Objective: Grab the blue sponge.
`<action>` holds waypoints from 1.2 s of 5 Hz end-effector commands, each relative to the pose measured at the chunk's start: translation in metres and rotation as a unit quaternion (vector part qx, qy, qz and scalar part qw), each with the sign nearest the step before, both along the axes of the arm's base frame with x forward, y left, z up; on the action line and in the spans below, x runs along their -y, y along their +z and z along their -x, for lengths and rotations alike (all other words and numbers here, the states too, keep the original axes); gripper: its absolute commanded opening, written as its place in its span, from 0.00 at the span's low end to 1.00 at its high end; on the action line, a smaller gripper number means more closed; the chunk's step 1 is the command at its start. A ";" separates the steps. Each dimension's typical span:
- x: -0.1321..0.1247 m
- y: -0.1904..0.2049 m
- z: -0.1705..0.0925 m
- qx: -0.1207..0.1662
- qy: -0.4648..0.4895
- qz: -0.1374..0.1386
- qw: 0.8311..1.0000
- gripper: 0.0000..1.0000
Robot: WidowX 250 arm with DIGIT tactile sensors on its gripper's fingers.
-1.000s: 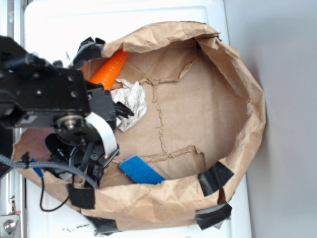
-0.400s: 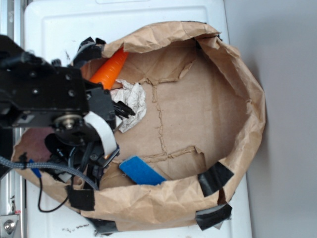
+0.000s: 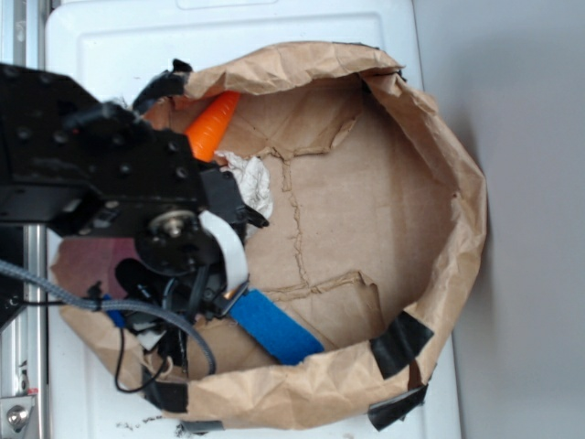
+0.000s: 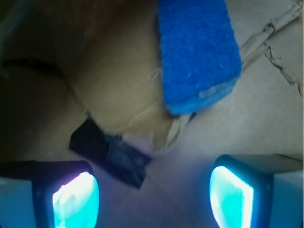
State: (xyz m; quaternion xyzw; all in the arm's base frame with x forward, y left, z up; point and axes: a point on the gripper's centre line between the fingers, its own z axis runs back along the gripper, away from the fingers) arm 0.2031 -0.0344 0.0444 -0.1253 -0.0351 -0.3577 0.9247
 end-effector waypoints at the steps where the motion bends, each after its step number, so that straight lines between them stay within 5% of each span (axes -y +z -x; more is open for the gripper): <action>1: 0.020 -0.003 -0.060 0.052 0.024 0.016 0.998 1.00; 2: 0.022 -0.002 -0.067 0.061 0.029 0.015 0.998 1.00; 3: 0.020 0.002 -0.065 0.065 0.034 0.020 0.997 0.00; 5: 0.010 0.022 -0.061 0.078 0.040 0.025 0.996 0.00; 6: -0.003 0.066 -0.065 0.079 0.080 0.027 0.993 0.00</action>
